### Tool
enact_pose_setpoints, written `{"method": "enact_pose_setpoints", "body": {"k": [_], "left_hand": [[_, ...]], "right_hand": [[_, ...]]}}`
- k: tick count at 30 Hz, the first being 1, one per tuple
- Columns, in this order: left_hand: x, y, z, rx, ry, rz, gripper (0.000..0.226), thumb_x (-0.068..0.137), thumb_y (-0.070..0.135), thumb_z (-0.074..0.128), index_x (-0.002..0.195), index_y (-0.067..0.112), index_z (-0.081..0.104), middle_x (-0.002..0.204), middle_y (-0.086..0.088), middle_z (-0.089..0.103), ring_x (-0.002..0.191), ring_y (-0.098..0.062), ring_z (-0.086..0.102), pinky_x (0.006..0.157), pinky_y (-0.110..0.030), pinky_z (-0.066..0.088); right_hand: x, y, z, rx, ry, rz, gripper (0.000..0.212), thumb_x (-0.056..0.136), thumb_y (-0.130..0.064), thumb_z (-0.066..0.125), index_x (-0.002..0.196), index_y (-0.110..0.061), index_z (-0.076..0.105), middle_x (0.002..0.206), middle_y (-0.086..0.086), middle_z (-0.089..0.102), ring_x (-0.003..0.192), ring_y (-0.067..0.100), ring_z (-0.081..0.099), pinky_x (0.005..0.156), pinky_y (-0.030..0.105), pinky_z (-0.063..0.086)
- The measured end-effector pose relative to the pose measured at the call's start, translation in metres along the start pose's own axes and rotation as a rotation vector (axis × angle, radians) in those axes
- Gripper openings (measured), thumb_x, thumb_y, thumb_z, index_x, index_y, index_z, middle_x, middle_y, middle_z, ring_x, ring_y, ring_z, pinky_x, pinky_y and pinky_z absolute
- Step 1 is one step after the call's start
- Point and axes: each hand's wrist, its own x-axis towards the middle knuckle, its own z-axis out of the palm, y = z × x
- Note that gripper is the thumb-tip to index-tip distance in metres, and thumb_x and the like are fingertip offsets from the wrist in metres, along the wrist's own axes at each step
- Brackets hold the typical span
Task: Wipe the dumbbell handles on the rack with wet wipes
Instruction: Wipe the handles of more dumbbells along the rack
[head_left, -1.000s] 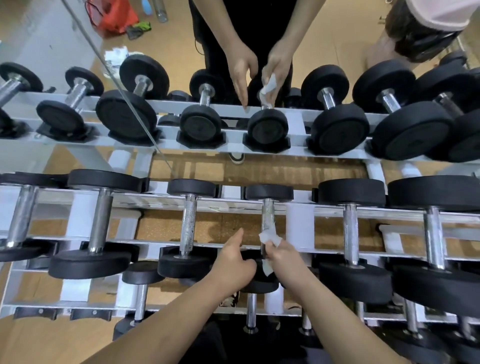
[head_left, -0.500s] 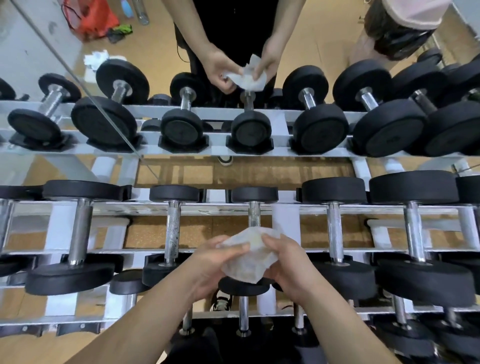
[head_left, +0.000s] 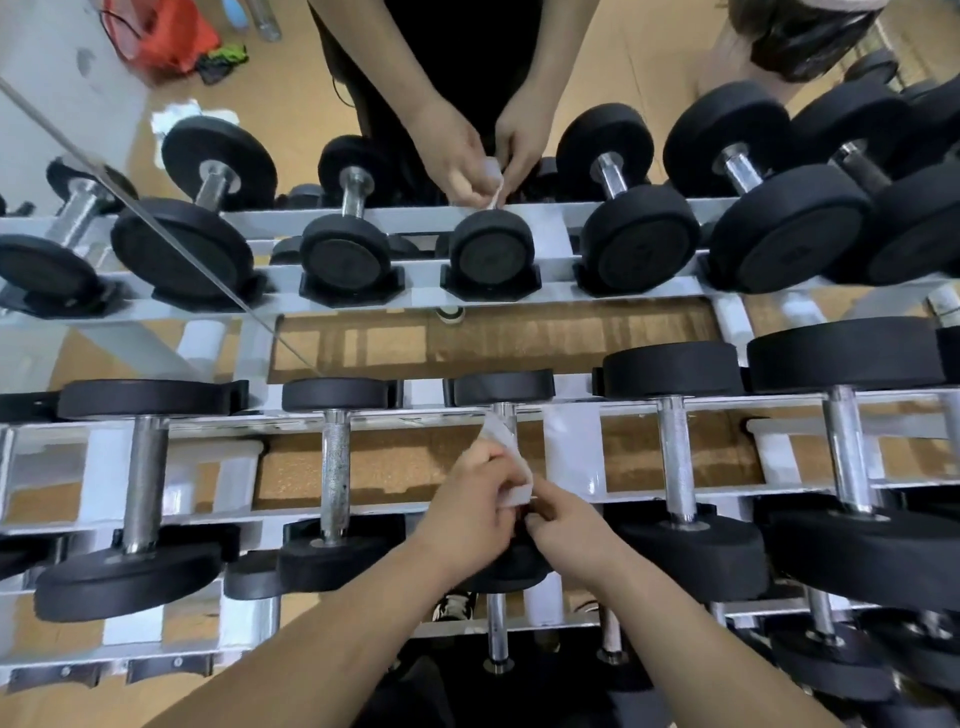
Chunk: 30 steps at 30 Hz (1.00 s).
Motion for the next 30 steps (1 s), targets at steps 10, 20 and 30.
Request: {"method": "enact_pose_setpoints", "body": {"k": [10, 20, 30], "left_hand": [[-0.013, -0.023, -0.001, 0.523, -0.27, 0.169, 0.062, 0.108, 0.039, 0.015, 0.166, 0.018, 0.007, 0.172, 0.002, -0.011, 0.158, -0.017, -0.018, 0.13, -0.04, -0.003], [-0.025, 0.007, 0.008, 0.22, -0.375, 0.043, 0.065, 0.112, 0.043, 0.022, 0.164, 0.016, -0.005, 0.168, 0.007, -0.027, 0.149, -0.001, -0.033, 0.13, -0.033, -0.005], [0.019, -0.003, -0.008, 0.447, -0.306, 0.094, 0.068, 0.11, 0.049, 0.017, 0.165, 0.016, -0.004, 0.17, 0.003, -0.021, 0.153, -0.008, -0.029, 0.13, -0.037, -0.003]], "right_hand": [[-0.002, 0.004, 0.003, -0.029, 0.0, 0.022, 0.039, 0.1, -0.008, 0.041, 0.123, -0.032, 0.063, 0.109, -0.003, 0.073, 0.1, 0.015, 0.068, 0.089, 0.03, 0.056], [-0.012, 0.034, 0.024, 0.136, 0.272, -0.01, 0.033, 0.104, -0.021, 0.054, 0.135, -0.032, 0.059, 0.117, -0.016, 0.072, 0.109, -0.001, 0.066, 0.097, 0.024, 0.053], [-0.019, 0.03, 0.025, -0.075, 0.259, 0.029, 0.033, 0.11, -0.04, 0.037, 0.098, -0.021, 0.061, 0.087, -0.004, 0.067, 0.084, 0.017, 0.062, 0.073, 0.034, 0.045]]}}
